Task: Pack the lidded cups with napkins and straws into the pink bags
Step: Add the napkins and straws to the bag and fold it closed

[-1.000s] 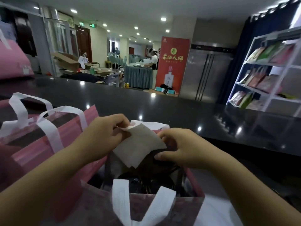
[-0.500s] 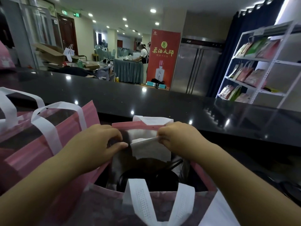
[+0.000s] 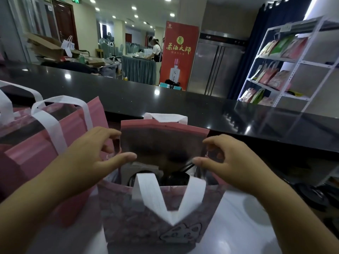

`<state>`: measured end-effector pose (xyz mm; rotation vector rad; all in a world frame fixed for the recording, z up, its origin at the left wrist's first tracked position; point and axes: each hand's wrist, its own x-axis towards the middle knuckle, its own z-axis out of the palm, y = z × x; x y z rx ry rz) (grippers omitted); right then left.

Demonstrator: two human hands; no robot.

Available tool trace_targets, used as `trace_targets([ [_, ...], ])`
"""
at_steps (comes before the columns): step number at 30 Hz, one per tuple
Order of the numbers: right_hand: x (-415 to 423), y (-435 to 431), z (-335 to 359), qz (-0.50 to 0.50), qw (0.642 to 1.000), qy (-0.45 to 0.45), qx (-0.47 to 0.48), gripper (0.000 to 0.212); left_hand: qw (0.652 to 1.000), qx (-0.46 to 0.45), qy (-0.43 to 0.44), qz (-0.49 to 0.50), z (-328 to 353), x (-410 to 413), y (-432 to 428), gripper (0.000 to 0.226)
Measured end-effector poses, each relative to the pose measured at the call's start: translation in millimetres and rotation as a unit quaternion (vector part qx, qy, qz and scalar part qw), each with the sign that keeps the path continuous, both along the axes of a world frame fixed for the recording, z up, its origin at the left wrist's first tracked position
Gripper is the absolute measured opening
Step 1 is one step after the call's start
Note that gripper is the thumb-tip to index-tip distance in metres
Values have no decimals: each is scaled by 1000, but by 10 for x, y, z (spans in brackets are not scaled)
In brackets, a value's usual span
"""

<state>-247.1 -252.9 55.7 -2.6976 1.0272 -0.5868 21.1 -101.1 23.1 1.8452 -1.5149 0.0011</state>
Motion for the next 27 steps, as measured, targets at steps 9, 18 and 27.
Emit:
trace_targets([
  [9,-162,130,-112,30,984,95,146,68,980,191,50,-34,93,-211,194,66],
  [18,-201,103,-149,29,982,112,151,69,973,189,112,-64,11,-191,171,90],
  [27,-134,165,-257,11,994,61,91,49,991,123,42,-43,-64,-142,47,62],
])
